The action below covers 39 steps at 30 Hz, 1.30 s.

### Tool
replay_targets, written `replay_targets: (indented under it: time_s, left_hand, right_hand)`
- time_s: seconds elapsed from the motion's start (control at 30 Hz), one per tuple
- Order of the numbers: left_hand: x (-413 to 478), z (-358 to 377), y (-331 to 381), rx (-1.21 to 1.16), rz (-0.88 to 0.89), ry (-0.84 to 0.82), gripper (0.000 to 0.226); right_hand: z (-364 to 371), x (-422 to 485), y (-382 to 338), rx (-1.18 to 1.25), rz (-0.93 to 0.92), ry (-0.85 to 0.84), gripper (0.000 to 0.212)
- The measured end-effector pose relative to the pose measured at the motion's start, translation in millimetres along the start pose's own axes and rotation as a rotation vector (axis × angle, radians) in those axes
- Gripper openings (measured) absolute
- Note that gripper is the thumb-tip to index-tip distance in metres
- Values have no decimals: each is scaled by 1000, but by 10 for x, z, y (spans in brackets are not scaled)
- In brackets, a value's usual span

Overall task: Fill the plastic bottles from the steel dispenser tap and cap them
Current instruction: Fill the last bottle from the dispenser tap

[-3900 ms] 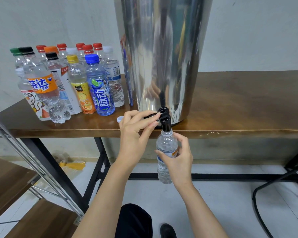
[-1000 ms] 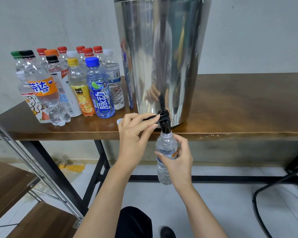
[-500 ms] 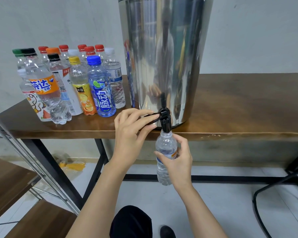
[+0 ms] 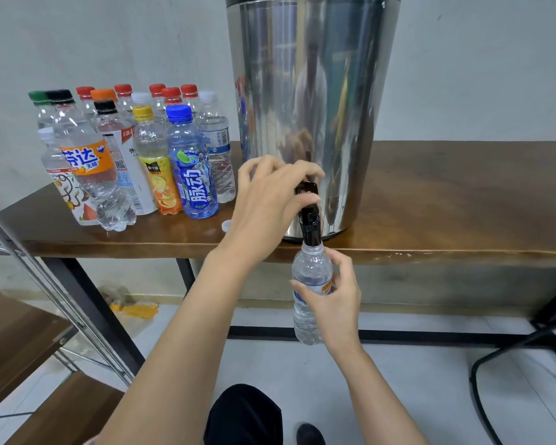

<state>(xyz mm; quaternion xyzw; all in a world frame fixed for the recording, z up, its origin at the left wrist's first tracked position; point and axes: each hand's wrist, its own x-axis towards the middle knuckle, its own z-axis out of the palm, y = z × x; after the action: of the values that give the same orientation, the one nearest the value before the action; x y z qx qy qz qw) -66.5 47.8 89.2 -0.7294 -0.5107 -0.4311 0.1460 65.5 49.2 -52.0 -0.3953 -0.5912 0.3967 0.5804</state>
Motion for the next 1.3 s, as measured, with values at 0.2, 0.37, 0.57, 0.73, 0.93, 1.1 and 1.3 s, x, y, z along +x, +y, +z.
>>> replay_targets:
  time_s: [0.2,0.37,0.57,0.73,0.93,1.1,1.3]
  left_hand:
    - [-109,-5,-188,-227,-218,48,36]
    - [-362,-17,-713,-200,-591,157,36]
    - [-465,154,-1086,103,-784,-256,48]
    - [-407,285,-1170,207,-780,-456,50]
    - [-435,331,-1269,233,-754,-382,29]
    - [-489,314,-1203,200,-758,-335,21]
    - [-565,212,-879,-25,-792,-186,32]
  right_hand:
    - [-18,11,12,-22,-2,6,70]
    - [-18,-6,31,-37,-5,4,70]
    - [14,-27,34,-35,2,7,70]
    - [5,-40,19,-42,14,4,70]
    - [-47,-76,1,-31,19,-5,68]
    - [-72,-122,16,-23,31,-2,67]
    - [-76,-196,26,-31,38,-21,69]
